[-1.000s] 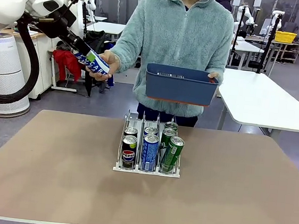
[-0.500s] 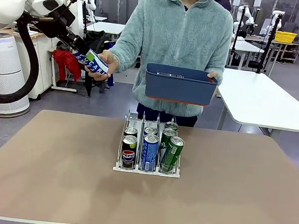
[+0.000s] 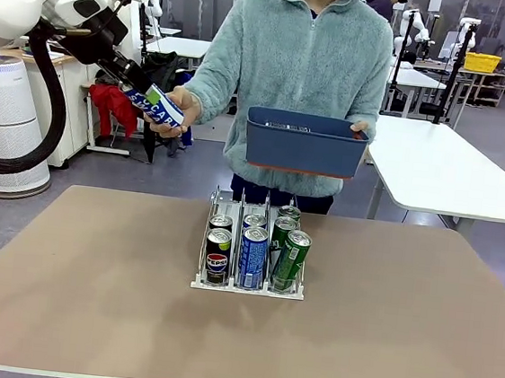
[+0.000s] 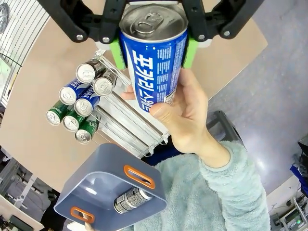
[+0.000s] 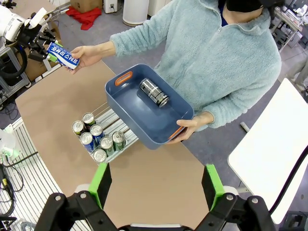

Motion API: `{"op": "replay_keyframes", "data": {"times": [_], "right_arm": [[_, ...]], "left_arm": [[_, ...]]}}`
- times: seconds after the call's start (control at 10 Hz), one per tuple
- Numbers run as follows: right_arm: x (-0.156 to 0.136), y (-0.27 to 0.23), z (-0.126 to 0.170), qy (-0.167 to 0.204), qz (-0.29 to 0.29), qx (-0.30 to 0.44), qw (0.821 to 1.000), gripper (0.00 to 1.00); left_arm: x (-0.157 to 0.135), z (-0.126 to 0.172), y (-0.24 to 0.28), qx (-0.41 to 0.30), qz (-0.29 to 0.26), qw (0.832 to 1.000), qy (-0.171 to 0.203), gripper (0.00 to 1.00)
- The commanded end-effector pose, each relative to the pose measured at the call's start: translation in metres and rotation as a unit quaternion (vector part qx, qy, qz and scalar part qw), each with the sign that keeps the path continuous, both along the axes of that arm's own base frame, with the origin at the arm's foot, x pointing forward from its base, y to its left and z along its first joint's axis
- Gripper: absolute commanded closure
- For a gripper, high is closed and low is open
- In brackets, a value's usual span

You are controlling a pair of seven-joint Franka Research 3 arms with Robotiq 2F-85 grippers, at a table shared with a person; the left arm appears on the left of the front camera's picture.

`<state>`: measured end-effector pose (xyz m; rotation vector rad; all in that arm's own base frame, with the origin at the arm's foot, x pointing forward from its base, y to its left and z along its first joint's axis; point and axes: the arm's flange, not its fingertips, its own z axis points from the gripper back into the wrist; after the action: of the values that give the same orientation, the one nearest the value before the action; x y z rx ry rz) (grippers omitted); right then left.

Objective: Fill the beverage cans into the dispenser.
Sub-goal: Place the picked Ionic drink in the line of the Automatic Can Dispenser with the same cans.

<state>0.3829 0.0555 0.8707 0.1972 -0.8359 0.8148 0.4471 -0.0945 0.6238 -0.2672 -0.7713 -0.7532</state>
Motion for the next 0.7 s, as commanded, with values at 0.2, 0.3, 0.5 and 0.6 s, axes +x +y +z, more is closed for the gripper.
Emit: {"op": "replay_keyframes", "data": {"times": [0.2, 0.3, 0.5, 0.6], "right_arm": [[-0.0011, 0.0008, -0.0003, 0.0, 0.006, -0.003, 1.0, 0.0], [-0.0011, 0.0008, -0.0003, 0.0, 0.006, -0.003, 1.0, 0.0], [-0.0011, 0.0008, -0.0003, 0.0, 0.006, -0.003, 1.0, 0.0], [-0.0011, 0.0008, -0.0003, 0.0, 0.006, -0.003, 1.0, 0.0]], "left_arm": [[0.0002, 0.0003, 0.0011, -0.002, 0.004, 1.0, -0.004, 1.0], [0.0002, 0.0003, 0.0011, -0.002, 0.004, 1.0, -0.004, 1.0], [0.0002, 0.0003, 0.0011, -0.002, 0.004, 1.0, -0.004, 1.0], [0.0002, 0.0003, 0.0011, -0.002, 0.004, 1.0, -0.004, 1.0]]}}
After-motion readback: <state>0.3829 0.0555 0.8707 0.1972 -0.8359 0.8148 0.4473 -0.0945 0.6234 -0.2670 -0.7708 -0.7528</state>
